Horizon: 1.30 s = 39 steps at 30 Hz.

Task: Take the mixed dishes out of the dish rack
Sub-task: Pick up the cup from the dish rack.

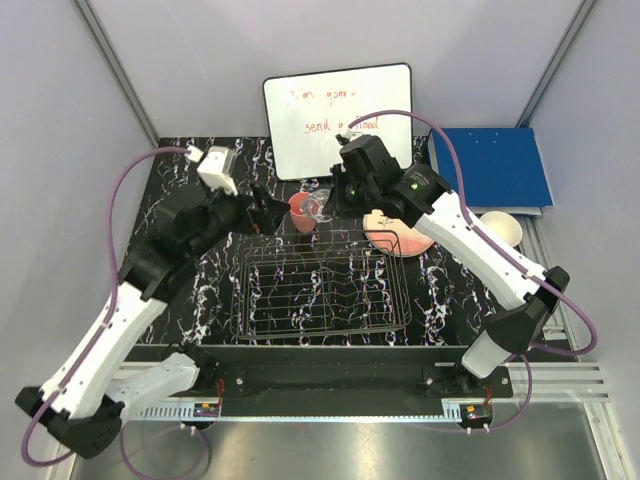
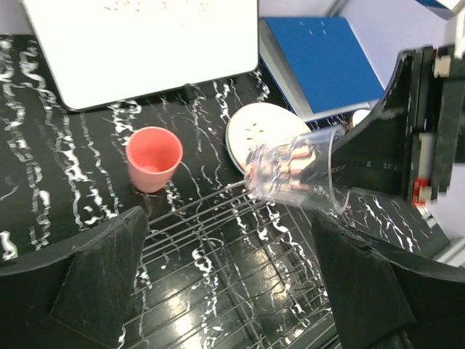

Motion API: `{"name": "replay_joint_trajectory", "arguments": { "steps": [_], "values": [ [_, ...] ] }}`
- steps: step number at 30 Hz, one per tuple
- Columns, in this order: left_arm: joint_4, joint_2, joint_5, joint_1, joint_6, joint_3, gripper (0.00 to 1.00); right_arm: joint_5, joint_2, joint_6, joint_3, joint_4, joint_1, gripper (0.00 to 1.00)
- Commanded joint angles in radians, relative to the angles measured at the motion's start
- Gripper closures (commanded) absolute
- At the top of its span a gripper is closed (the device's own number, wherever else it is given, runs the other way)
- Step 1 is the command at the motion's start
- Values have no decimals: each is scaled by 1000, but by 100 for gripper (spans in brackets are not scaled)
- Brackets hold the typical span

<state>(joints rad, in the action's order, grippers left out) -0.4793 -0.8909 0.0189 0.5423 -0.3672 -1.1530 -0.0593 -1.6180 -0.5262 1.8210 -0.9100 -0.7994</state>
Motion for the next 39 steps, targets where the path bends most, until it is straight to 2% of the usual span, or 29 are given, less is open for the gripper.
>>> {"name": "replay_joint_trajectory", "arguments": {
  "steps": [1, 6, 11, 13, 16, 21, 24, 25, 26, 27, 28, 32, 33, 35, 36, 38, 39],
  "values": [
    [41, -95, 69, 30, -12, -96, 1, 29, -17, -23, 17, 45, -1, 100],
    [13, -186, -63, 149, 22, -200, 4, 3, -28, -20, 9, 57, -3, 100],
    [-35, -286, -106, 200, 30, -275, 6, -13, -37, -5, 15, 57, -1, 100],
    [-47, -312, -132, 208, 27, -281, 13, -20, -37, -3, 14, 59, -3, 100],
    [-90, -341, -198, 209, 14, -304, 29, -45, -26, 6, 4, 57, -1, 100],
    [-133, -370, -234, 209, 19, -323, 34, -66, -13, 18, -11, 63, -3, 100],
    [-156, -402, -247, 209, 17, -335, 48, -65, -7, 20, -15, 71, -1, 100],
    [-160, -410, -252, 209, 17, -338, 55, -66, -3, 19, -17, 72, -3, 100],
    [-165, -425, -258, 209, 20, -340, 84, -65, 3, 20, -20, 77, -1, 100],
    [-174, -433, -269, 209, 20, -343, 95, -63, 9, 23, -32, 88, -3, 100],
    [-176, -440, -270, 209, 22, -346, 100, -56, 15, 25, -40, 94, -1, 100],
    [-176, -473, -281, 211, 28, -366, 100, -76, 43, 28, -68, 105, -1, 98],
    [-176, -483, -286, 209, 28, -372, 100, -79, 47, 32, -75, 108, 0, 87],
    [-177, -494, -292, 209, 37, -395, 100, -96, 64, 38, -83, 108, -1, 75],
    [-179, -505, -295, 209, 39, -415, 100, -109, 73, 40, -86, 111, -3, 55],
    [-188, -517, -300, 206, 47, -438, 100, -126, 93, 46, -88, 108, -1, 37],
    [-193, -531, -303, 205, 48, -465, 100, -154, 99, 48, -88, 103, -1, 21]
  ]
}}
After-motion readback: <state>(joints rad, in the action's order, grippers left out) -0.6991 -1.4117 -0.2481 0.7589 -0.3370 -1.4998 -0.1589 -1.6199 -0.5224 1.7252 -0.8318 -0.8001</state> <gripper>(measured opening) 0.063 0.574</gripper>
